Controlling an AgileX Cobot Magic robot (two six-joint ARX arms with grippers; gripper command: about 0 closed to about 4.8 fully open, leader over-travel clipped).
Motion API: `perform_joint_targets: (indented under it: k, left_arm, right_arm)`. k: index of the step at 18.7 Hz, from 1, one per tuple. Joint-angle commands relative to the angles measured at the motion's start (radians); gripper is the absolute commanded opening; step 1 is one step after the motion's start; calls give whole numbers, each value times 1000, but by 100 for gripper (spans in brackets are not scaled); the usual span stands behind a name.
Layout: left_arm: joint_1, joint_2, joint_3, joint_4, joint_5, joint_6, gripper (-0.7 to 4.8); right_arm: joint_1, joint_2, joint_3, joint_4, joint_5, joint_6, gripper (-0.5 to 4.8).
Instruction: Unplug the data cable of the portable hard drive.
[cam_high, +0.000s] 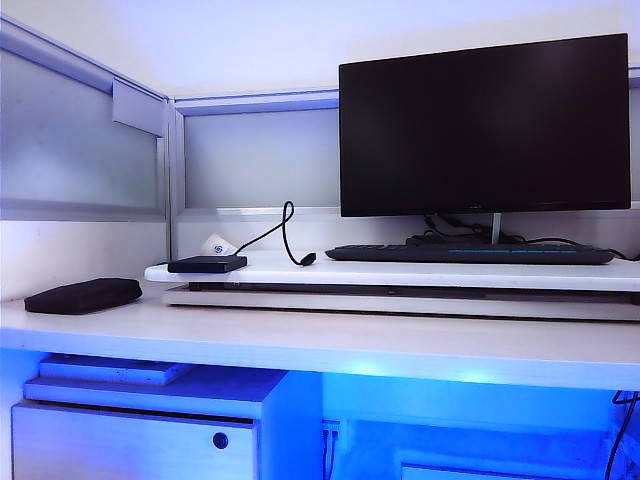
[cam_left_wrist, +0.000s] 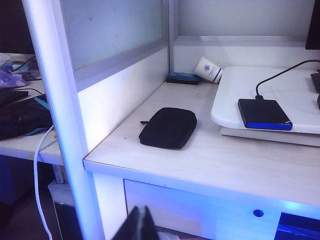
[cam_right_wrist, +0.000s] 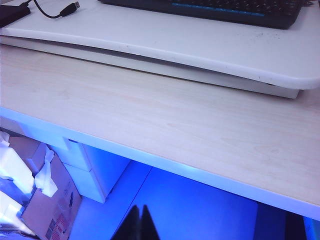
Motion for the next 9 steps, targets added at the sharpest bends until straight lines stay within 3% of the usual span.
perform_joint_targets:
  k: [1, 3, 6, 9]
  left_arm:
    - [0, 0, 2, 12, 0, 7, -5]
    - [0, 0, 2, 3, 9, 5, -5]
    - [0, 0, 1, -34, 8, -98, -5]
    - [0, 0, 2, -39, 52, -98, -5]
  right_arm:
    - [0, -3, 0, 11, -2, 2, -6]
    - [0, -3, 0, 5, -2, 6, -6]
    - [0, -3, 0, 5, -2, 6, -6]
    - [0, -3, 0, 5, -3, 6, -6]
